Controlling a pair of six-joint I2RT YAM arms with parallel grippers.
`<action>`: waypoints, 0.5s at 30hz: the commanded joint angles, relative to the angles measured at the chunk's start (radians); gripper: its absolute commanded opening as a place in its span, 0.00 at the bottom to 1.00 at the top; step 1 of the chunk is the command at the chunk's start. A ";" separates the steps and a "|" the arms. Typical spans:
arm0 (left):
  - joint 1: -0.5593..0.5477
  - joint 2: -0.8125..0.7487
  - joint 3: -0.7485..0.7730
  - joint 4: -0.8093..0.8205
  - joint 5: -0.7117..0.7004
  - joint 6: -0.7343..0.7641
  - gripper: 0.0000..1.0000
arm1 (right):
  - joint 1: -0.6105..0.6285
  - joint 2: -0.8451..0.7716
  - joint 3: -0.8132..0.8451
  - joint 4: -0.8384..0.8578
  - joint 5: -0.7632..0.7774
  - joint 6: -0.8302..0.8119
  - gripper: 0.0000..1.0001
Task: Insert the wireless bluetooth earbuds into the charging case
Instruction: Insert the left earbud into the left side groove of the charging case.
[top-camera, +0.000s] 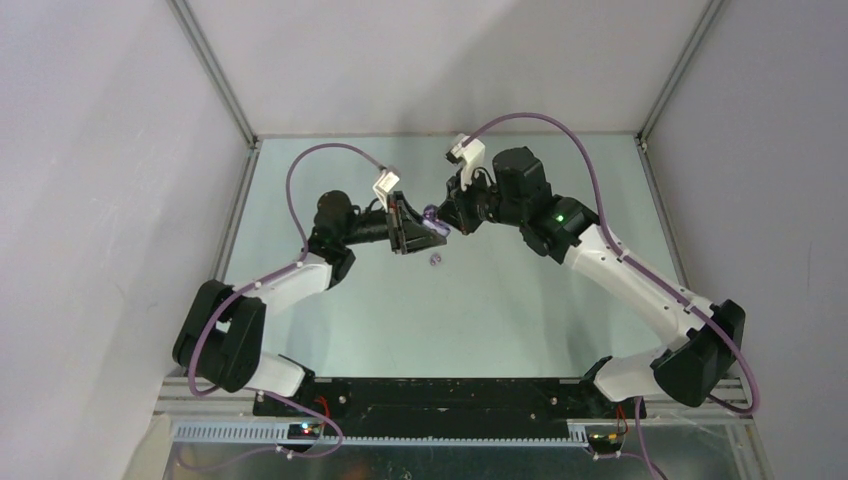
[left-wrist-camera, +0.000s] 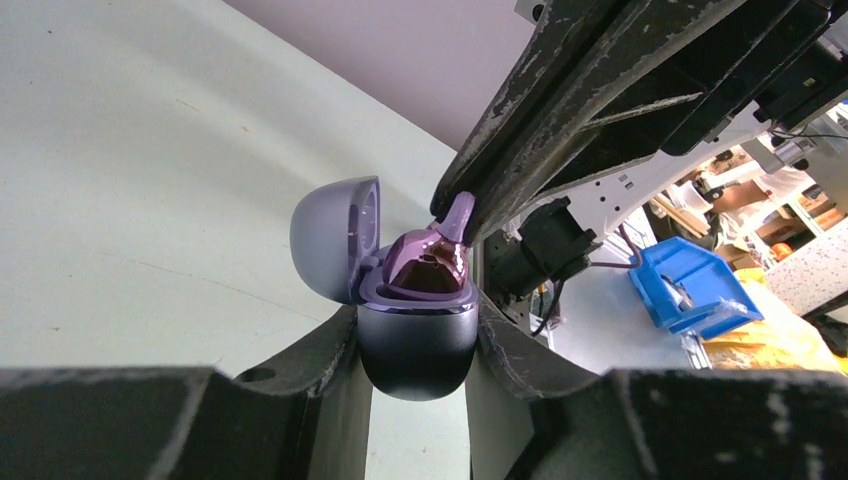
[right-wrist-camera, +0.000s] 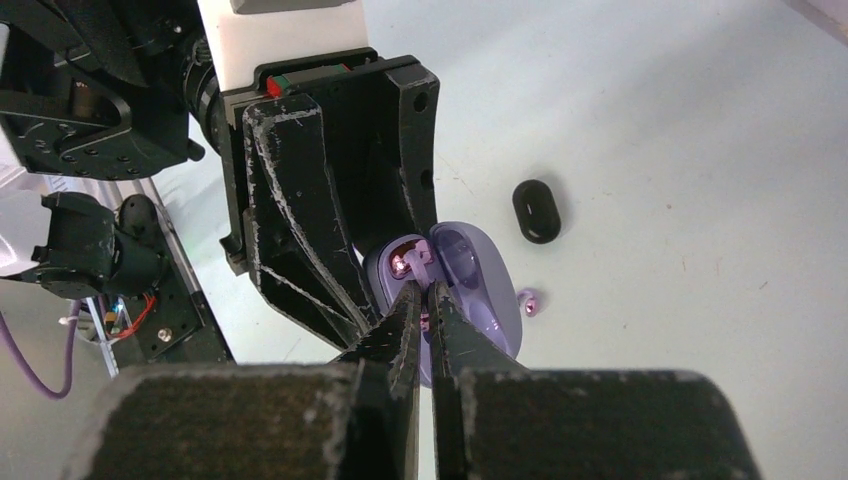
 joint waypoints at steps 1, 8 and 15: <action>0.006 -0.027 0.017 0.071 -0.002 0.001 0.00 | 0.003 0.007 -0.008 0.039 -0.057 0.032 0.00; 0.005 -0.023 0.013 0.122 0.010 -0.032 0.00 | -0.005 0.022 -0.009 0.055 -0.067 0.058 0.00; 0.007 -0.035 0.012 0.148 0.016 -0.047 0.00 | -0.015 0.037 -0.018 0.067 -0.118 0.103 0.00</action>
